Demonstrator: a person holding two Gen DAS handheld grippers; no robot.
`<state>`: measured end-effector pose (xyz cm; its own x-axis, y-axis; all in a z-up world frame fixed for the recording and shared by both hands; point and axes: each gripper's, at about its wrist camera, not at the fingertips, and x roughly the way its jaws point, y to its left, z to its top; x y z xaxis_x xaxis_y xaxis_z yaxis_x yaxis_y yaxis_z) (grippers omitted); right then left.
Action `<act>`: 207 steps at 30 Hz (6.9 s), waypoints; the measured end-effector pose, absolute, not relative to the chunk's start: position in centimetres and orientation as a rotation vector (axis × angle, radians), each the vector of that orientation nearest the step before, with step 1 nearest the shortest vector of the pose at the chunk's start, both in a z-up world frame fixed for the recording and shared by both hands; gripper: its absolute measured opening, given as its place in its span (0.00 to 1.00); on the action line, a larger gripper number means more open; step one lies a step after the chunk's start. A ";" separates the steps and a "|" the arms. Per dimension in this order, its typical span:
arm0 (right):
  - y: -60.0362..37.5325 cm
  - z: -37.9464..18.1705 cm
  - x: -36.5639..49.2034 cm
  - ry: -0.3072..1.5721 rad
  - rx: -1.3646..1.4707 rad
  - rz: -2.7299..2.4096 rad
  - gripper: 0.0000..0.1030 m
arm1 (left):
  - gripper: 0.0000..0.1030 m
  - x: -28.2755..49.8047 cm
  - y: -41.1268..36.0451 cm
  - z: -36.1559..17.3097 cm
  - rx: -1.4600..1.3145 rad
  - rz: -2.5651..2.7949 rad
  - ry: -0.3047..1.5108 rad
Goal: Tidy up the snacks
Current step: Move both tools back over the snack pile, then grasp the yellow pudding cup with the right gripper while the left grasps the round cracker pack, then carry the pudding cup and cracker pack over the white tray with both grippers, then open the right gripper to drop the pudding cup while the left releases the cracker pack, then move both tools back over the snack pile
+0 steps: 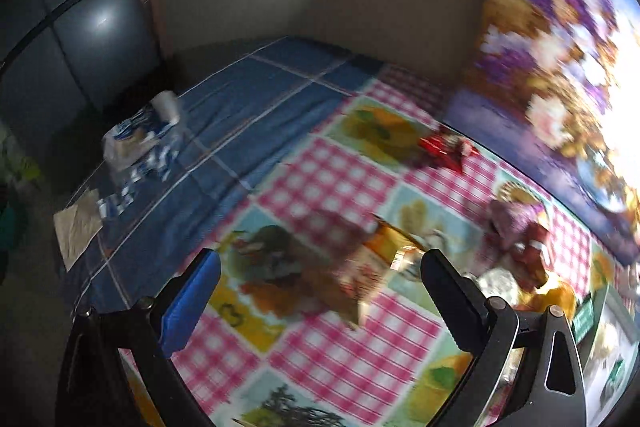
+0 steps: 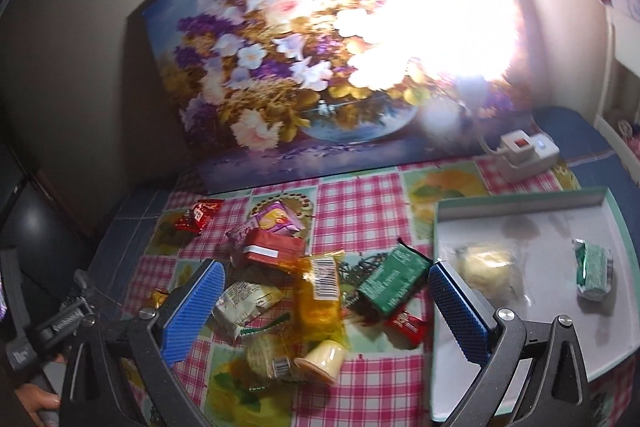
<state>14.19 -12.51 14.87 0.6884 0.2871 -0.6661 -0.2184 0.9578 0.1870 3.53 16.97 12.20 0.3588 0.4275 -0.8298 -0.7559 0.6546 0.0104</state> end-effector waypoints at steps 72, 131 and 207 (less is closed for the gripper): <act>-13.9 2.9 15.2 1.123 0.023 0.157 0.48 | 0.51 14.7 0.3 0.8 -0.442 0.267 1.322; -30.3 10.3 15.9 1.037 0.357 -0.149 0.45 | 0.50 15.2 -12.6 9.9 -0.277 -0.037 1.156; -23.3 10.8 15.7 1.058 0.198 0.008 0.66 | 0.98 12.4 2.5 10.9 -0.337 0.467 1.051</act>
<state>15.67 -23.29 10.80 0.4927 0.1017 -0.8642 0.0882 0.9822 0.1659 12.44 2.52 10.91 0.4145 0.2057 -0.8865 -0.5196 0.8532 -0.0450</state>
